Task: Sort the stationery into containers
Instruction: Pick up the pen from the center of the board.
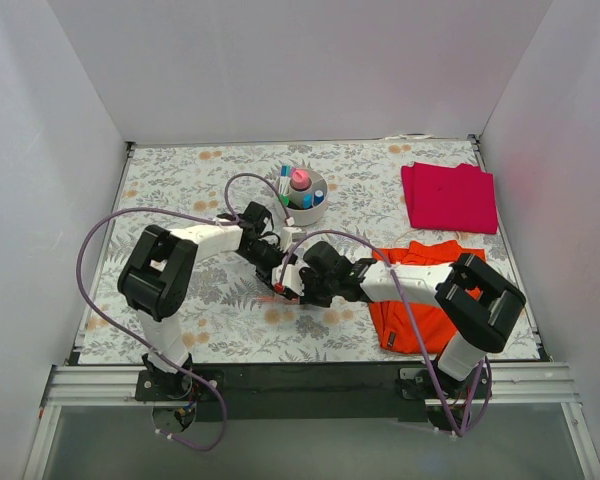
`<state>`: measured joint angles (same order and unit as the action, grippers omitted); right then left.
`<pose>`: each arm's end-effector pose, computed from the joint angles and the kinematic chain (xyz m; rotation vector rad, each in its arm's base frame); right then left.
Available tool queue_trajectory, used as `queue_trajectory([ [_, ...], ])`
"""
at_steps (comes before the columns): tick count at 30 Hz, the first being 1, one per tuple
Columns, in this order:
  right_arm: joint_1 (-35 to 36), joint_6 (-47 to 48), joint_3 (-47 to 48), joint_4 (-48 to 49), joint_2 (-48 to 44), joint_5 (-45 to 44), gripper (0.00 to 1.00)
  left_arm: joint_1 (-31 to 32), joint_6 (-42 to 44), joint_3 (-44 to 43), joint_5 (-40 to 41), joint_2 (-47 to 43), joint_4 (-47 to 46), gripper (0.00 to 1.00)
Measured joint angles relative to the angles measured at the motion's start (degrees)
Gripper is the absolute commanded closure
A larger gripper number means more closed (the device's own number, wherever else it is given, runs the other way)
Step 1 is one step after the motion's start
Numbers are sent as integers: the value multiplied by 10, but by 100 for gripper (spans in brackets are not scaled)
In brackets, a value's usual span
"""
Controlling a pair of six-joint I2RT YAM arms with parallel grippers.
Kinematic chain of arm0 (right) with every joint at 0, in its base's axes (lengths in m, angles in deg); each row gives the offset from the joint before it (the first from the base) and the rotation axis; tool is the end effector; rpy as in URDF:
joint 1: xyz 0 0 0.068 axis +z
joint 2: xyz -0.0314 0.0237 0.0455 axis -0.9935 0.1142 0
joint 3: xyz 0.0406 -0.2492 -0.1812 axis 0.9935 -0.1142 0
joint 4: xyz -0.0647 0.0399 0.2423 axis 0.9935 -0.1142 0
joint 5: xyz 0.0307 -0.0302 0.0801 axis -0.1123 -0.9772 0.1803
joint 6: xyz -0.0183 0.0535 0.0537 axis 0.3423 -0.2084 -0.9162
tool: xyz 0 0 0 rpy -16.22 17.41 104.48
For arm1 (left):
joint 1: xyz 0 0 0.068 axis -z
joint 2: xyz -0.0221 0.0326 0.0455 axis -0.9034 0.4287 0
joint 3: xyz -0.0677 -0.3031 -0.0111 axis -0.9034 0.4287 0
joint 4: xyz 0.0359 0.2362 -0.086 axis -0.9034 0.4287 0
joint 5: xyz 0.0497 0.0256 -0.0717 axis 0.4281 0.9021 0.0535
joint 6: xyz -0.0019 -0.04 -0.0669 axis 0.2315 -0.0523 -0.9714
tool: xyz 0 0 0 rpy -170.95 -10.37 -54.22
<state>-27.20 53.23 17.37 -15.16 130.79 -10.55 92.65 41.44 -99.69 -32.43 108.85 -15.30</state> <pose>0.1799 0.2917 0.1847 -1.7613 1.7025 0.4210 0.2766 -0.2014 0.1635 -0.2619 -2.7134 1.1389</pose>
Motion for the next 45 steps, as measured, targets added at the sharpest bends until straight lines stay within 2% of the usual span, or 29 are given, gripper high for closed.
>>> queue_trajectory([
  [7, -7, 14, 1, -3, 1, 9, 99, 5, 10, 43, 52, -46, -39, 53],
  [17, -27, 19, 16, -21, 10, 19, 99, 57, 16, 82, 153, -91, -91, 62],
  [22, -28, 23, 23, -32, 13, 22, 99, 78, 3, 89, 196, -95, -117, 72],
  [34, -34, 27, 23, -36, 12, 27, 99, 89, -10, 91, 204, -85, -134, 72],
  [45, -40, -48, -47, 33, -30, 33, 99, 98, -4, 105, 173, -82, -179, 66],
])
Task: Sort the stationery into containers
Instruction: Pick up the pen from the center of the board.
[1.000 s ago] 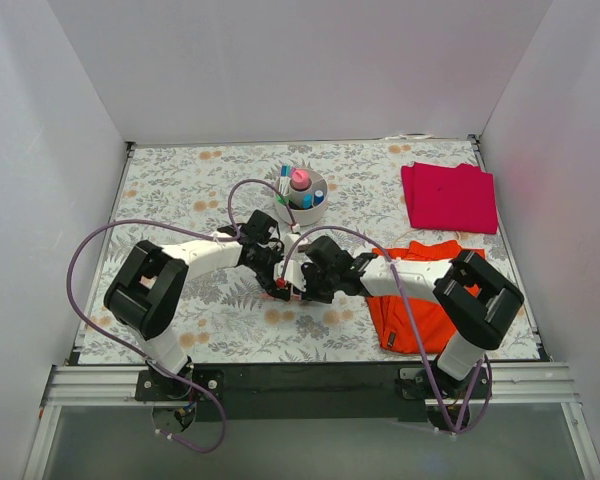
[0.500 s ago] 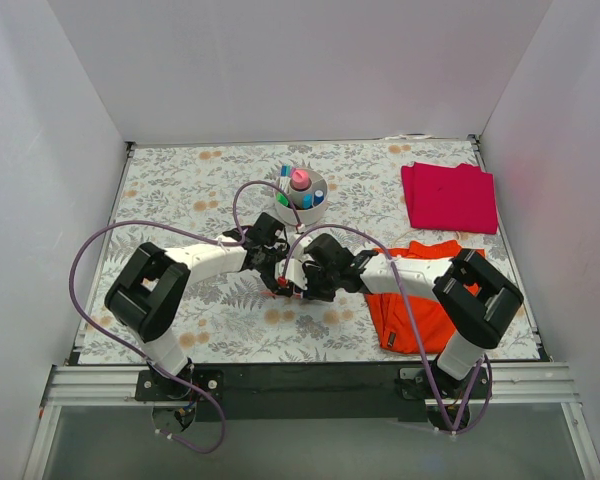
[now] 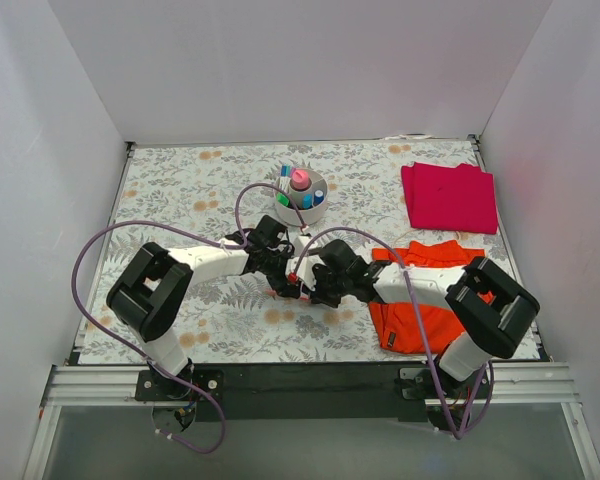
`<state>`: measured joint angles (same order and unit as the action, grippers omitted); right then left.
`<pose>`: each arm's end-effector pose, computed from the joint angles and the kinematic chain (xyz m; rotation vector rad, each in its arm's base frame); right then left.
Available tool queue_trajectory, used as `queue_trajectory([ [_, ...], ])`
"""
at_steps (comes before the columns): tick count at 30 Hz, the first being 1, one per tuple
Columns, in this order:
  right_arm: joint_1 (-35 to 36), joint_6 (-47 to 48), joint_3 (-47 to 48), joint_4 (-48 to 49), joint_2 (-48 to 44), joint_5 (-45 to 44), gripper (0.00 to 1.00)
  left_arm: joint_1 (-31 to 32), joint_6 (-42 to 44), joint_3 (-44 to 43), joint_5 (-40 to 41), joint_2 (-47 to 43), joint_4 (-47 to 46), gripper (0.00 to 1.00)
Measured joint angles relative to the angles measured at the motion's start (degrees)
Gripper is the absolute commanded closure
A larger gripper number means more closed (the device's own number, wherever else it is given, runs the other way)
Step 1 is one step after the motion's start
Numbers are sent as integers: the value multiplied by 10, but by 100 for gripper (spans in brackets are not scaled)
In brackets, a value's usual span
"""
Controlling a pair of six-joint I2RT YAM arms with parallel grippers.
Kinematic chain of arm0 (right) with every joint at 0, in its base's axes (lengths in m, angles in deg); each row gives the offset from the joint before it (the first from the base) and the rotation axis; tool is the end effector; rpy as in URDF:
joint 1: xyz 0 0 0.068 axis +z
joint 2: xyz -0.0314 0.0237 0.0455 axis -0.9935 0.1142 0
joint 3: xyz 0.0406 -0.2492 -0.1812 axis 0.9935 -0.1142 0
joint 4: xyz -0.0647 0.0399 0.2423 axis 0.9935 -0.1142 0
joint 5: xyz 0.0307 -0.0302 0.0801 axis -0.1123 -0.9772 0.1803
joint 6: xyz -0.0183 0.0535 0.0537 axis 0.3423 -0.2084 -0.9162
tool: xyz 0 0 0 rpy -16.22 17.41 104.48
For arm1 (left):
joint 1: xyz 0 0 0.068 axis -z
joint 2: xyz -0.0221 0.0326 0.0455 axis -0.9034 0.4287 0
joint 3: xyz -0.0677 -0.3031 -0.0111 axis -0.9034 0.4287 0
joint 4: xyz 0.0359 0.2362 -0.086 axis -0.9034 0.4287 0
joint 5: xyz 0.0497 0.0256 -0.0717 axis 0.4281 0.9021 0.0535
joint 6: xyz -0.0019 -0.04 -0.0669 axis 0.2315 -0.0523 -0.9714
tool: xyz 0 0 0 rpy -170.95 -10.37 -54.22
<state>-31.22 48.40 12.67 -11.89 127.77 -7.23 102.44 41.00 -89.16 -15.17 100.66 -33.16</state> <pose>0.1863 0.2669 0.1825 -1.6316 1.7938 0.5001 0.2393 -0.2260 0.1630 0.5683 2.8105 -0.9436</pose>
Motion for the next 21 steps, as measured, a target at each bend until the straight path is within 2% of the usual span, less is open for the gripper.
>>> queue_trajectory([
  [6, -7, -25, -46, 53, -25, 14, 99, 7, 19, 7, -13, 0, -21, 66],
  [13, -6, -10, -47, 52, -27, 9, 99, 7, 36, 17, -12, -9, -25, 63],
  [21, 11, 22, -54, 45, -39, -9, 99, 4, 99, 35, -11, -29, -28, 60],
])
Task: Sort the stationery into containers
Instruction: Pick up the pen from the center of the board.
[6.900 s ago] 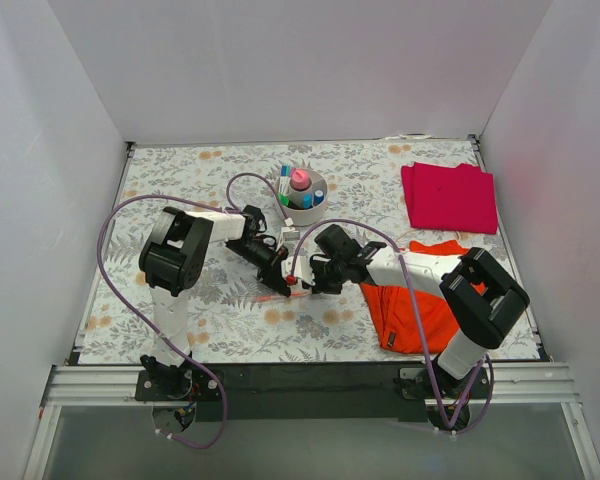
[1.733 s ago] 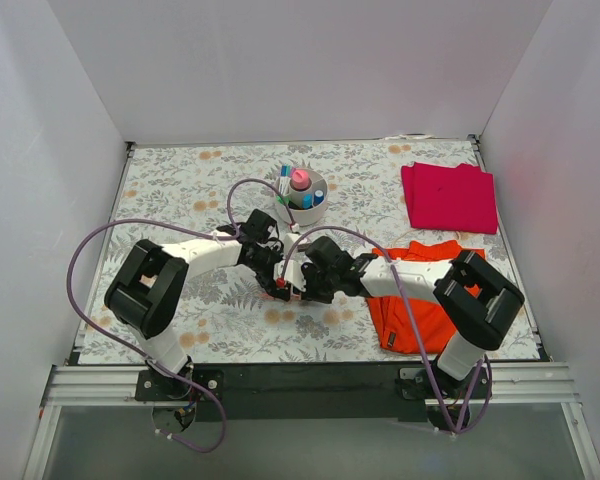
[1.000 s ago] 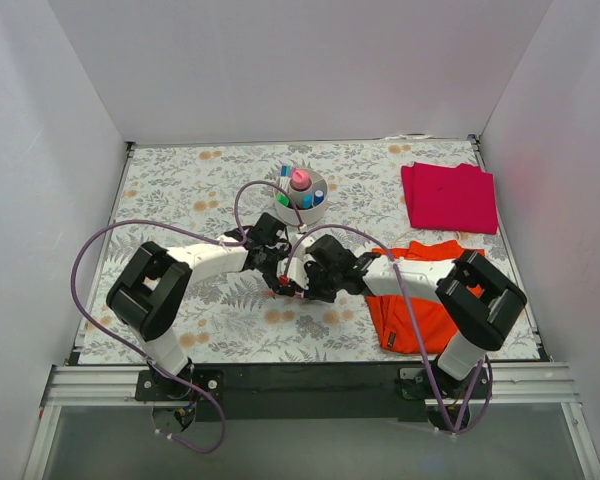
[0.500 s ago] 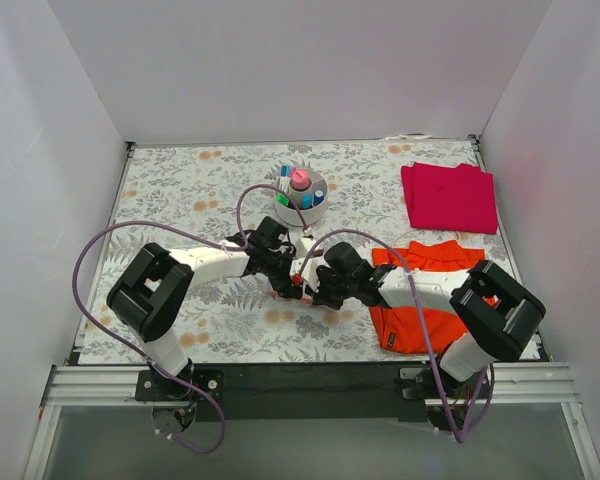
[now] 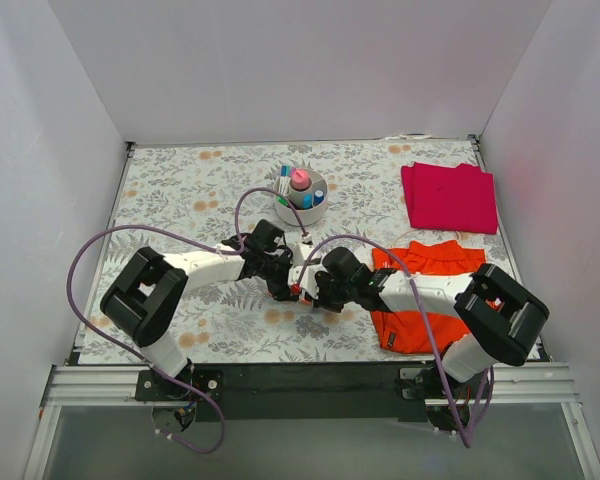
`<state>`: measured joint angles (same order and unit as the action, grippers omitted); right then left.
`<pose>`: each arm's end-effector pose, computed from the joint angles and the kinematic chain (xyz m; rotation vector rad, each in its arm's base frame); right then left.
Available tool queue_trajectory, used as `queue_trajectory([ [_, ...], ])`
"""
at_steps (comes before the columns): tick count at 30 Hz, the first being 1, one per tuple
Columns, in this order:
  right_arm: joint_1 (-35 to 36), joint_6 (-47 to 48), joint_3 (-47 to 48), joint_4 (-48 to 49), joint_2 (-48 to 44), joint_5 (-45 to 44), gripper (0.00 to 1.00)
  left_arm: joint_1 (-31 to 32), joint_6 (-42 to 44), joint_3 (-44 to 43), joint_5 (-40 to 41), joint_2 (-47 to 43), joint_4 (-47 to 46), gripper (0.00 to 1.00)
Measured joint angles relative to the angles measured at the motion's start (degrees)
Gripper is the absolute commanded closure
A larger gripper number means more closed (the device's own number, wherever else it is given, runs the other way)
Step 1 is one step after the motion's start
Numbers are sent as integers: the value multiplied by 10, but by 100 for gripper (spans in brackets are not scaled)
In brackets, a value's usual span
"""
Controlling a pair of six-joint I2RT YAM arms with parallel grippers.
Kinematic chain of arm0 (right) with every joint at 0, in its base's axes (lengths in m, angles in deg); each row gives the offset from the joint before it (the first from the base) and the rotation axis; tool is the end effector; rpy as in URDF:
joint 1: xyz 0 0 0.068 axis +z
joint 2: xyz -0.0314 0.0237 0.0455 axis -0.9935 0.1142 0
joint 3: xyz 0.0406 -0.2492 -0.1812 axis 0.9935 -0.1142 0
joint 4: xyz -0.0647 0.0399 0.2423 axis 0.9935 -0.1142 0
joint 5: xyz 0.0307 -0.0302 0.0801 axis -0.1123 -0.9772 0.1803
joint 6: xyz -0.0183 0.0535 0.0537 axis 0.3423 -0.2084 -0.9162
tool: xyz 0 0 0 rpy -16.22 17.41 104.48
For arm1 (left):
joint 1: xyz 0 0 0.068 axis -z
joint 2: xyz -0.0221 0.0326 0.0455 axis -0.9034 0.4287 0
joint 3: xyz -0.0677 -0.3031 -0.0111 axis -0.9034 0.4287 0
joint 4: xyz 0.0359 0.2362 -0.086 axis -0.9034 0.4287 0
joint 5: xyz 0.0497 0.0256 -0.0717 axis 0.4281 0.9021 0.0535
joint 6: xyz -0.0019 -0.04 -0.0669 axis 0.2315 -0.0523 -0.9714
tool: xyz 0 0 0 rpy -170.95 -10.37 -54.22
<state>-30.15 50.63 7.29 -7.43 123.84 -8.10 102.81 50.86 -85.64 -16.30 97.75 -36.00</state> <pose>0.1708 0.2547 0.1819 -1.6451 1.7054 0.4776 0.2274 -0.2209 0.1655 0.8137 2.6632 -0.9483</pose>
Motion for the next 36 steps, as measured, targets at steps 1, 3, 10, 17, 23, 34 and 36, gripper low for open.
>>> queue_trajectory([
  [1, 0, 0, 0, -4, -1, 0, 99, -3, 10, 0, -6, -2, 4, 60],
  [3, -2, 4, 1, -6, -1, 2, 99, -10, 35, -1, -21, -4, 12, 59],
  [10, 0, 19, 9, -21, -1, 14, 99, -17, 66, 7, -42, -8, 16, 58],
  [17, 2, 35, 9, -26, -3, 20, 99, -17, 59, 34, -31, -31, -4, 24],
  [23, 2, 36, 7, -43, -7, 28, 99, -19, 72, 55, 13, -57, 0, 21],
  [34, 0, 26, 8, -42, -6, 19, 99, -9, 42, 76, 46, -62, -52, 37],
  [36, 0, 27, 8, -40, -6, 17, 99, -6, 31, 87, 59, -66, -73, 39],
])
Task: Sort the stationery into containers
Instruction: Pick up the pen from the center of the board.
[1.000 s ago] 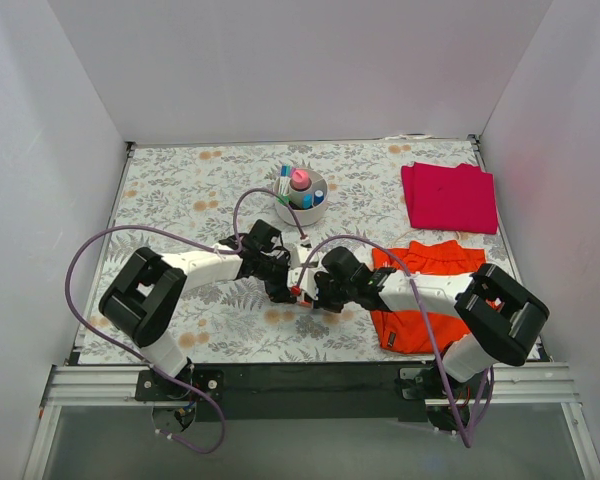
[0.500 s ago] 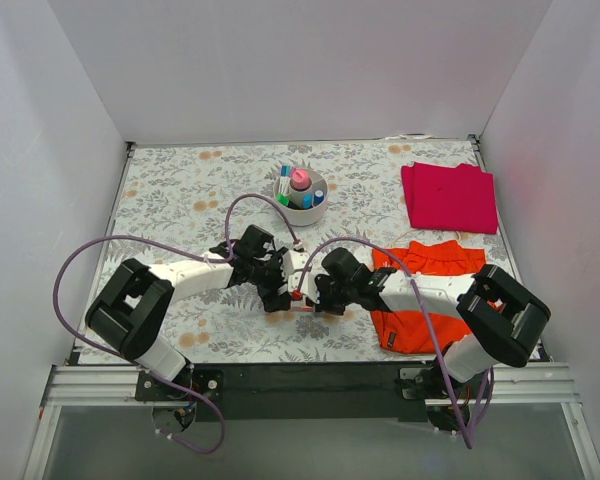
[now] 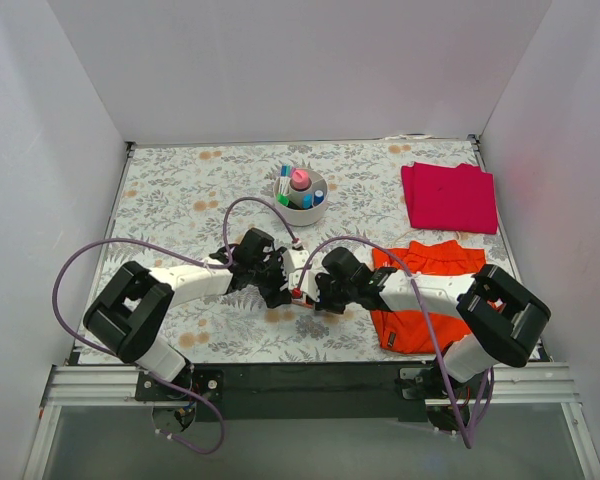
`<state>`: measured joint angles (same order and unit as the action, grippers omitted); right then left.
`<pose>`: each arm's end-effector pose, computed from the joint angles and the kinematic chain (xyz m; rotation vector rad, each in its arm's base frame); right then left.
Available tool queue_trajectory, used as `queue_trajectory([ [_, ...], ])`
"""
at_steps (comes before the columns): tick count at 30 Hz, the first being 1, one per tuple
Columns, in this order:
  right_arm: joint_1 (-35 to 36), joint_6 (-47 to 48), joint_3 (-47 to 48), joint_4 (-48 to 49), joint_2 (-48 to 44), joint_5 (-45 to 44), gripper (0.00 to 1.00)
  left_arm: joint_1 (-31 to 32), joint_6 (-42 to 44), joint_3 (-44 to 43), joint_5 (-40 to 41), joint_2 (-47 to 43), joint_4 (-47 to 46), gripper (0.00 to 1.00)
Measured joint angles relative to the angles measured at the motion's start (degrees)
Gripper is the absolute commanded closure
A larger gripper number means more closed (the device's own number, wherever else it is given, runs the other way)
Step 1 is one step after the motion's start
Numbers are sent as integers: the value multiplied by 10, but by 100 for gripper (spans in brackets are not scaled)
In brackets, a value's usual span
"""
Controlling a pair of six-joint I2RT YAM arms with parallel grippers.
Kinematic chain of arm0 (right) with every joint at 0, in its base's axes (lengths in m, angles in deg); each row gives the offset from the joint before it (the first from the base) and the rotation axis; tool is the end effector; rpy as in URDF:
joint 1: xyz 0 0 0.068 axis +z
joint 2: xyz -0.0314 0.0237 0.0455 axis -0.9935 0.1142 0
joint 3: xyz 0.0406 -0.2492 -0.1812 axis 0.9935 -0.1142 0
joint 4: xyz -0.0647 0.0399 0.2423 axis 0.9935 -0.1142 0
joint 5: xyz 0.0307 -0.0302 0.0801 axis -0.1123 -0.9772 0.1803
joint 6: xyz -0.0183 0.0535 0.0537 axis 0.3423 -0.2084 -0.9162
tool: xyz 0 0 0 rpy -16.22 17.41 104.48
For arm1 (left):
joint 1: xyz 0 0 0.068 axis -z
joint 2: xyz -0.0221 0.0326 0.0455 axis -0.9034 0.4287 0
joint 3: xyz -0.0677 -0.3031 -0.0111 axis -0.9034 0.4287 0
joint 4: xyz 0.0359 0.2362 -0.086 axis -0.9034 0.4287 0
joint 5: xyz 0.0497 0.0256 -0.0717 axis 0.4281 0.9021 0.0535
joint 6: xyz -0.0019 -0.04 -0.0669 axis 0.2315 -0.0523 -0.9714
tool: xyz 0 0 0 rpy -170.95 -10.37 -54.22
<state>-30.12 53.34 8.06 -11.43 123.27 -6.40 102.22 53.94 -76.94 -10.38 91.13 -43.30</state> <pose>0.1663 0.2521 0.1824 -1.7199 1.6902 0.4875 0.2114 -0.1967 0.1629 0.8293 2.5412 -0.8177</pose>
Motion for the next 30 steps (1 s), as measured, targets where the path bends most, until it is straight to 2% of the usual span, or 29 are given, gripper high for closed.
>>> queue_trajectory([
  [4, 0, 5, 0, 4, 0, -10, 99, 2, -9, 6, 13, 0, -18, 43],
  [8, 0, 14, 0, 4, 0, -15, 99, 3, -5, 6, 16, 0, -19, 39],
  [14, -1, 11, 2, -2, -1, -13, 99, 2, 20, -41, 8, 16, 45, 39],
  [18, -4, 1, 21, -37, -12, -14, 99, 5, 29, -90, 10, 27, 129, 39],
  [25, -12, 14, 43, -113, -110, -15, 99, 8, 75, -187, 11, 32, 390, 37],
  [30, -12, 33, 51, -151, -142, -11, 99, -39, 84, -304, -18, 53, 509, 37],
])
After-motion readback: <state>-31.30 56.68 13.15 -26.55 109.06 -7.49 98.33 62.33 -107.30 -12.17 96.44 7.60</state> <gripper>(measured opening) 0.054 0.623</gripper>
